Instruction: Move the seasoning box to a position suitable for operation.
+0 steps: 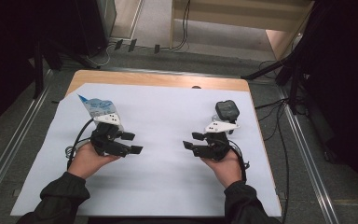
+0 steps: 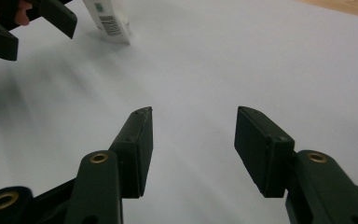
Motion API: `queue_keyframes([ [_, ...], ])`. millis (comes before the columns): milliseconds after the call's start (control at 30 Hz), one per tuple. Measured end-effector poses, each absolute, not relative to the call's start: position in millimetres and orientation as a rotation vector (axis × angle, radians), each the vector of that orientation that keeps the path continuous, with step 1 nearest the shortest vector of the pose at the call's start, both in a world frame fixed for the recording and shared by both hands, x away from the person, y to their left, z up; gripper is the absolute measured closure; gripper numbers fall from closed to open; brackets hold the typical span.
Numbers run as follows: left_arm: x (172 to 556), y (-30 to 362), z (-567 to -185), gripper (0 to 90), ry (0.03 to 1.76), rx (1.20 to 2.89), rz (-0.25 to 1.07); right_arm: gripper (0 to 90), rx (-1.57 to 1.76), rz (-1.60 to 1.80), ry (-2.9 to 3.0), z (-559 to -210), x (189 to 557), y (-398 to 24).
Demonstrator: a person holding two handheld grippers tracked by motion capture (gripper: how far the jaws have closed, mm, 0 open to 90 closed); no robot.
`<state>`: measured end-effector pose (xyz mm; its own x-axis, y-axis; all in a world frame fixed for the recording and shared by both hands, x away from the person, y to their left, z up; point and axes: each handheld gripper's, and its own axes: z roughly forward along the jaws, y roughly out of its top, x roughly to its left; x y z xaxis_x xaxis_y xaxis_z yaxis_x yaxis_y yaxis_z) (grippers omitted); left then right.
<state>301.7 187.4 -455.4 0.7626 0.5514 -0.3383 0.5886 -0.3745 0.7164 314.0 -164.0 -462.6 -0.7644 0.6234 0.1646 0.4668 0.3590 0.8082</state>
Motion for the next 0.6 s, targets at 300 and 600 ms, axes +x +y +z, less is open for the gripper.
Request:
queue_keyframes([
  [300,299.1,185.9,-453.2,29.6,0.841,2.072,-0.046,48.0,1.015,1.363,2.435,-462.6,318.9,-167.2],
  [600,295.7,188.1,-451.3,30.0,0.832,2.060,-0.034,45.1,1.063,1.386,2.392,-456.9,325.8,-173.8],
])
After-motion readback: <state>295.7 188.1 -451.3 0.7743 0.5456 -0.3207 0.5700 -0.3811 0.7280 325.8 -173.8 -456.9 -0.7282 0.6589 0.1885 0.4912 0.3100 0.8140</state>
